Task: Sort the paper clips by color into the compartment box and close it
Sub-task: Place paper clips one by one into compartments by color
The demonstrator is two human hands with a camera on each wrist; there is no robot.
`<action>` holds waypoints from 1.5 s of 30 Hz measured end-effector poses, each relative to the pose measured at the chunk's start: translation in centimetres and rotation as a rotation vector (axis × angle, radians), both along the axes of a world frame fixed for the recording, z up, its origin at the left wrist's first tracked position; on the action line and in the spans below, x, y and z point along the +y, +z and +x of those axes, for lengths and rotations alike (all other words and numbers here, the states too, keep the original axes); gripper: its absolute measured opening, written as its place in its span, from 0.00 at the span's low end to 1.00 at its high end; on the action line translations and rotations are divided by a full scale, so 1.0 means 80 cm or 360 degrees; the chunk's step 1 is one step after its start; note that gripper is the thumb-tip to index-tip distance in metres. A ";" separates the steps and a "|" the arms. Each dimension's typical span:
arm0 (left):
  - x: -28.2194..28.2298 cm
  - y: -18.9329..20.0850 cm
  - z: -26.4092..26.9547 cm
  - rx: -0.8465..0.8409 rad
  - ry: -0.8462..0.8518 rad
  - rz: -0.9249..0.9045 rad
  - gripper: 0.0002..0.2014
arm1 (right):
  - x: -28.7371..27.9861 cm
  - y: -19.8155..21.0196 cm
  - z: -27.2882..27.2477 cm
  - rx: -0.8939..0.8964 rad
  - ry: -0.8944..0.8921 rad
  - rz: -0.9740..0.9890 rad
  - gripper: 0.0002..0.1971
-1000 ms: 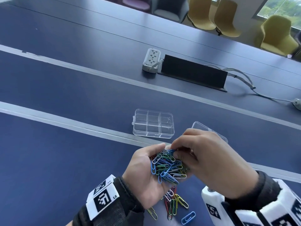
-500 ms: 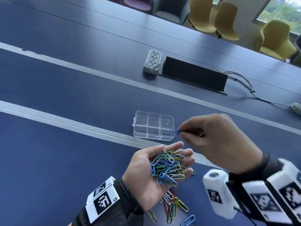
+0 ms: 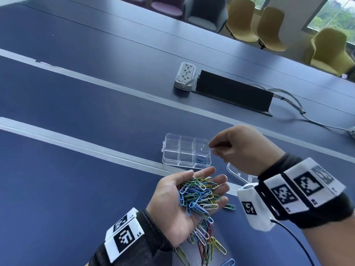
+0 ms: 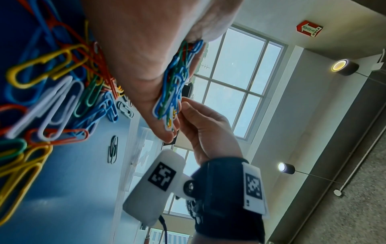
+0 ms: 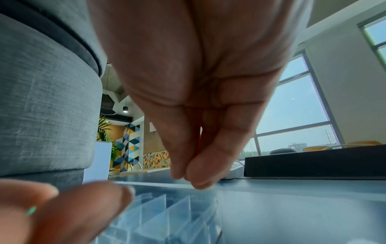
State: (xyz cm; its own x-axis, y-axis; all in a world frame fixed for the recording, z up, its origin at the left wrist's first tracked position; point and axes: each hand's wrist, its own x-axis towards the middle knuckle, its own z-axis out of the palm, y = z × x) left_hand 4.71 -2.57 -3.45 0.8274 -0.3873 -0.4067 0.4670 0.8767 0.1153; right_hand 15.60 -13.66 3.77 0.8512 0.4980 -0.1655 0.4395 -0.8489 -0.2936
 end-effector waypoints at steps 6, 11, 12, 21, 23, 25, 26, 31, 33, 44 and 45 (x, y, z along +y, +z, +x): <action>0.001 -0.001 -0.001 -0.0021 0.0013 -0.0008 0.22 | -0.027 0.021 -0.033 0.0044 -0.0059 0.0355 0.07; 0.003 -0.002 -0.001 -0.0028 0.0056 -0.0016 0.23 | -0.028 0.025 -0.076 0.0153 0.0172 0.0401 0.18; 0.003 -0.002 -0.001 -0.0023 0.0062 -0.0013 0.23 | -0.028 0.021 -0.078 0.0115 0.0206 0.0346 0.16; 0.006 -0.003 -0.001 -0.0106 0.0094 -0.0102 0.24 | -0.026 0.012 -0.085 0.0017 0.0174 0.0234 0.06; 0.004 -0.002 -0.003 -0.0088 0.0085 -0.0132 0.22 | -0.015 0.011 -0.084 -0.0019 0.0215 0.0241 0.07; 0.002 0.001 -0.004 -0.0035 0.0089 -0.0185 0.15 | -0.005 0.006 -0.083 -0.0037 0.0265 0.0158 0.09; 0.001 0.002 -0.005 -0.0020 0.0092 -0.0173 0.13 | -0.001 0.003 -0.083 -0.0040 0.0283 0.0090 0.10; -0.001 0.001 -0.005 0.0035 0.0076 -0.0089 0.13 | 0.007 -0.002 -0.082 -0.0005 0.0222 0.0018 0.07; -0.002 0.001 -0.005 0.0073 0.0089 -0.0115 0.12 | 0.006 0.000 -0.080 0.0004 0.0219 0.0034 0.05; -0.003 0.005 -0.007 0.0022 0.0075 -0.0109 0.12 | -0.002 0.005 -0.080 -0.0031 0.0328 0.0076 0.06; -0.003 0.004 -0.007 0.0004 0.0066 -0.0083 0.14 | -0.002 0.005 -0.079 -0.0039 0.0319 0.0107 0.05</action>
State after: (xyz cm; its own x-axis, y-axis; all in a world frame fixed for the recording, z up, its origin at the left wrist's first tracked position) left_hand 4.18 -2.82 -3.11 0.8421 -0.3736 -0.3890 0.4306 0.9000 0.0679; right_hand 9.30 -13.85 4.14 0.7376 0.6668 -0.1067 0.6051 -0.7228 -0.3337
